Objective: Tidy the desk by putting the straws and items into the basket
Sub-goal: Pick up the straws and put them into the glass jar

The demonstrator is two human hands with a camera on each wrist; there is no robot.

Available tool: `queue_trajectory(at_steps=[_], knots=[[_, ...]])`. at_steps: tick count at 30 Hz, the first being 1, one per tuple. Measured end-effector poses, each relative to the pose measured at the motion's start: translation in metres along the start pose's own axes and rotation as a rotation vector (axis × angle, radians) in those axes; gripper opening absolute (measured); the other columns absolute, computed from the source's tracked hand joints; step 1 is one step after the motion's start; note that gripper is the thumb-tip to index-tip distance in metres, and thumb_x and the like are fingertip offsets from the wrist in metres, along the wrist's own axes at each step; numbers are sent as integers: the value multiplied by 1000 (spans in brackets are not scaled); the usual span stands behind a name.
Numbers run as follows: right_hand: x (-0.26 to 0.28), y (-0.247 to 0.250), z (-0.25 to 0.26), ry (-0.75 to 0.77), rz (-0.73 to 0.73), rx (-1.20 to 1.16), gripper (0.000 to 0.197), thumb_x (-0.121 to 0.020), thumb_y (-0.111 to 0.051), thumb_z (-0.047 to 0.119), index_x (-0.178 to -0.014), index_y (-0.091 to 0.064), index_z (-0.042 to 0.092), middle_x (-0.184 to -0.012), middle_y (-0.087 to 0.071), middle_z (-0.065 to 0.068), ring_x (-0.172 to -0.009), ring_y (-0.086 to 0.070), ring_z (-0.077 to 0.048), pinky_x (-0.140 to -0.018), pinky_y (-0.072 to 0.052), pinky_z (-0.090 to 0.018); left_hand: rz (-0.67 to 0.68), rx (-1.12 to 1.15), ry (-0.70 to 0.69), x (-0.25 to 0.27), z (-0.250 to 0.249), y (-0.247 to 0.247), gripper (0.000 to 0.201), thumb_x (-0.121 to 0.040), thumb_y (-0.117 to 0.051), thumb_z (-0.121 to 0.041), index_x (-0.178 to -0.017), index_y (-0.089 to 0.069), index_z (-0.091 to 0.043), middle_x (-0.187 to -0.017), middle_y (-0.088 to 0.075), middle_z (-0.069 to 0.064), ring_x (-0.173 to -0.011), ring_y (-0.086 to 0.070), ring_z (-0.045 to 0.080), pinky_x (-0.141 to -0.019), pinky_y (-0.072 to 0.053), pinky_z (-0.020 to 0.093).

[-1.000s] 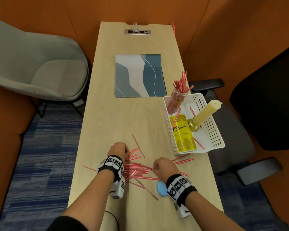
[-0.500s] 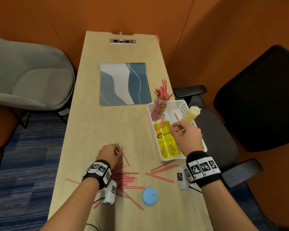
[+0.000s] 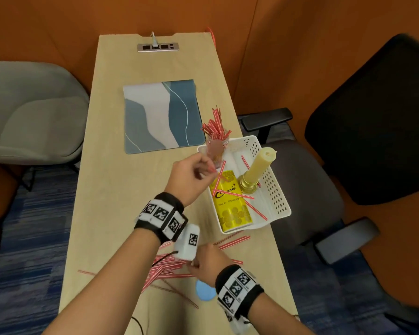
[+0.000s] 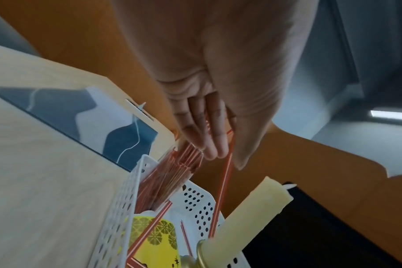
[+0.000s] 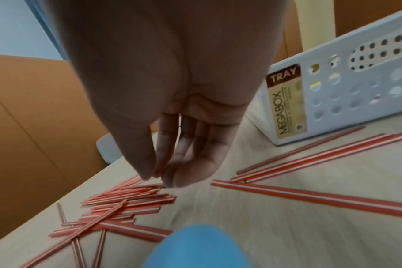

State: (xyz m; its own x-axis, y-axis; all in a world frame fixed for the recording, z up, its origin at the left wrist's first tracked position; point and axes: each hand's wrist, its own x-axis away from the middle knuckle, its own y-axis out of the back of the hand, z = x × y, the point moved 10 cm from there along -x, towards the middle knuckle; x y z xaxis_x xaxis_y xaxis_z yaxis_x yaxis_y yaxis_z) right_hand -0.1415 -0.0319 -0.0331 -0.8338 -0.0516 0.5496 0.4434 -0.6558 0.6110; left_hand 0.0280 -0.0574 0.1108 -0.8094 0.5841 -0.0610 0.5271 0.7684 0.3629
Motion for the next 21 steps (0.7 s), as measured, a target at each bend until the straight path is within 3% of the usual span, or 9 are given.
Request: queue_trajectory(at_steps=[3,5,8,11,12,17,19,21], knots=[[-11,-9,-6,-56,6,34,21,-90,-58,28,-97,-68,11,-97,-67,-9,-89,-65,-26,-76,-54,-32,116,-153,-19,-19,1,-29,35,-74,-80,-13,-104,-65,-21,-94,-71,-7,-80,-64,7,-65,-46,12],[-18,-6,-6,-60,-15,6,15,-87,-60,20,-97,-68,12,-99,-67,-8,-92,-65,-25,-79,-53,-29,141,-235,14,-19,14,-29,40,-73,-78,-11,-108,-65,-25,-95,-69,-8,-79,-62,7,-64,-45,9],[-29,0,-3,-32,-45,-7,8,-83,-65,14,-90,-62,16,-90,-64,-4,-80,-63,-18,-68,-46,-17,140,-246,139,-1,50,-6,34,-74,-73,-2,-103,-67,-21,-87,-68,-3,-71,-62,11,-63,-47,12],[-43,-8,2,-6,-53,82,42,-79,-73,26,-117,-59,18,-113,-55,-6,-99,-60,-27,-84,-52,-34,111,-311,288,31,98,34,28,-77,-67,2,-92,-70,-22,-80,-68,0,-65,-62,13,-65,-47,14],[-45,-11,9,15,-52,108,44,-80,-74,27,-120,-58,19,-114,-53,-6,-99,-59,-28,-86,-52,-38,107,-352,336,44,114,47,29,-77,-66,2,-88,-70,-25,-78,-69,-2,-65,-62,12,-66,-49,16],[-53,-25,26,19,-38,175,26,-87,-71,28,-111,-64,21,-111,-54,-2,-99,-60,-25,-84,-48,-34,150,-568,558,106,172,86,24,-78,-64,-9,-80,-67,-32,-77,-68,-7,-74,-67,16,-72,-56,28],[-54,-24,27,-6,-57,169,14,-89,-69,27,-101,-70,20,-104,-56,-1,-98,-61,-23,-84,-49,-32,130,-589,640,124,185,94,9,-73,-69,-18,-77,-70,-26,-73,-68,-7,-72,-66,16,-67,-55,25],[-53,-22,26,-23,-72,183,11,-89,-69,27,-96,-73,19,-101,-61,0,-96,-62,-20,-83,-50,-30,164,-554,687,137,194,93,20,-64,-86,-27,-77,-72,-22,-71,-68,-8,-67,-65,10,-57,-47,18]])
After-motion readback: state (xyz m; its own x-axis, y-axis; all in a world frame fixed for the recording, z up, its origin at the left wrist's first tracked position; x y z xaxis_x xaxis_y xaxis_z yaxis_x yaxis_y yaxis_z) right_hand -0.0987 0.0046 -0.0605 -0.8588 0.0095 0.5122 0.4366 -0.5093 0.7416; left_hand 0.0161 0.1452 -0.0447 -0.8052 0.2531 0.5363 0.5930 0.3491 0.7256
